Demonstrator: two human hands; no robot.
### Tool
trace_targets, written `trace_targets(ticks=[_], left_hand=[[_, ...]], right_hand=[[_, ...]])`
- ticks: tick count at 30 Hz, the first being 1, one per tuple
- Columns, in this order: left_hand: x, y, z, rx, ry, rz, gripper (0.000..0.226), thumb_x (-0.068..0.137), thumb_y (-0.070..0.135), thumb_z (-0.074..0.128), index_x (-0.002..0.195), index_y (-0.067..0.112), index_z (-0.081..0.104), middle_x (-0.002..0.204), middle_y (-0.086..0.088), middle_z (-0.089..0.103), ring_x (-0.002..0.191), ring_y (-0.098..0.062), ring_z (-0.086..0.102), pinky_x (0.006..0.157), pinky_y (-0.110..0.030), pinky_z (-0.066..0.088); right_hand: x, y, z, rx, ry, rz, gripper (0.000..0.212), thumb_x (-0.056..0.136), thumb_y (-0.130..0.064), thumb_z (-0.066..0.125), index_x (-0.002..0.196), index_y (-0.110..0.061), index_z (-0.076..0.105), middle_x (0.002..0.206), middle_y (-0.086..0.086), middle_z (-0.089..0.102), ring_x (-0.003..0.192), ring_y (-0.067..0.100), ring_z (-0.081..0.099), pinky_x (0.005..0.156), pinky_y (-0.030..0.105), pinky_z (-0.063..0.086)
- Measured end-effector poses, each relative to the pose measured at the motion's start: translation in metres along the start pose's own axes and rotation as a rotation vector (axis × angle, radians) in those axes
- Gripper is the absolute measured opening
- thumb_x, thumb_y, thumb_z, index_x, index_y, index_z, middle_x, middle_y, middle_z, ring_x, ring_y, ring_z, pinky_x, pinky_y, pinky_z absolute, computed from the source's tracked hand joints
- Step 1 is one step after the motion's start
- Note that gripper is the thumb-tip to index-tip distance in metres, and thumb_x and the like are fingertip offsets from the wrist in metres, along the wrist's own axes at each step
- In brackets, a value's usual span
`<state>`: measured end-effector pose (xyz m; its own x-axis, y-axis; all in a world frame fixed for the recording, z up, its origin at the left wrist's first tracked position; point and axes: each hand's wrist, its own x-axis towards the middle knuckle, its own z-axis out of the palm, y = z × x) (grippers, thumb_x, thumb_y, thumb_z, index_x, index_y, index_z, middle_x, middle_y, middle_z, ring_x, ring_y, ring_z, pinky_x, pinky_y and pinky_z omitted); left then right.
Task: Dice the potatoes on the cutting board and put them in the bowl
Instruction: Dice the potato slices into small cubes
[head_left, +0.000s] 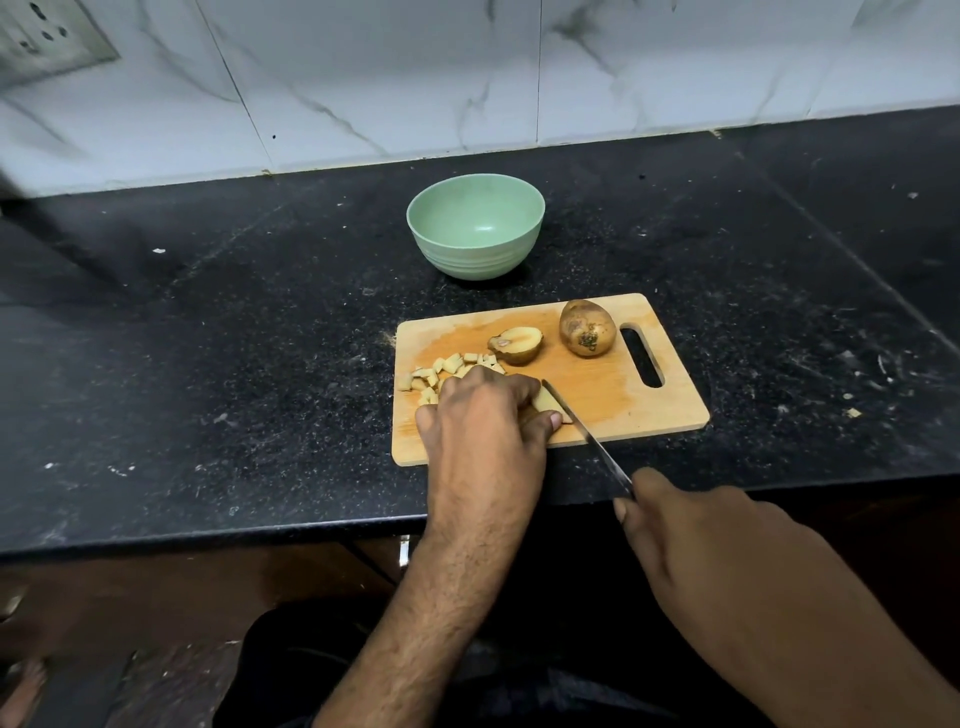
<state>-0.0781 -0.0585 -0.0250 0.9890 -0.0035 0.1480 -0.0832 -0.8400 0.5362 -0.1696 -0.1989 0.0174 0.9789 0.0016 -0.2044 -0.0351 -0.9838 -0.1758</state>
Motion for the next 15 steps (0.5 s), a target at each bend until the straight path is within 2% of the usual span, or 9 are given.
trace_targets(ticks=[7, 10, 15], left_hand=[[-0.001, -0.005, -0.005, -0.028, -0.004, -0.017, 0.034, 0.090, 0.043, 0.069, 0.123, 0.033, 0.067, 0.114, 0.012, 0.060, 0.112, -0.010, 0.047, 0.088, -0.029, 0.022], [-0.002, -0.004, -0.003, -0.045, 0.003, -0.020, 0.034, 0.091, 0.042, 0.068, 0.124, 0.033, 0.067, 0.116, 0.009, 0.060, 0.113, -0.011, 0.047, 0.092, -0.031, 0.028], [-0.005, 0.000, -0.001, -0.044, 0.006, -0.020, 0.034, 0.093, 0.043, 0.065, 0.126, 0.037, 0.066, 0.115, 0.007, 0.058, 0.112, -0.012, 0.044, 0.091, -0.033, 0.029]], right_hand=[[0.002, -0.007, 0.006, -0.002, 0.043, -0.024, 0.026, 0.103, -0.055, 0.014, 0.094, -0.033, 0.026, 0.075, -0.005, 0.046, 0.069, 0.017, 0.046, 0.062, 0.030, 0.041], [0.003, -0.002, 0.009, 0.031, 0.045, -0.036, 0.026, 0.102, -0.056, 0.015, 0.094, -0.035, 0.027, 0.076, -0.006, 0.049, 0.067, 0.014, 0.048, 0.061, 0.029, 0.042], [0.004, 0.005, 0.011, 0.070, 0.046, -0.020, 0.031, 0.102, -0.057, 0.015, 0.094, -0.032, 0.032, 0.076, -0.006, 0.053, 0.064, 0.011, 0.050, 0.056, 0.024, 0.038]])
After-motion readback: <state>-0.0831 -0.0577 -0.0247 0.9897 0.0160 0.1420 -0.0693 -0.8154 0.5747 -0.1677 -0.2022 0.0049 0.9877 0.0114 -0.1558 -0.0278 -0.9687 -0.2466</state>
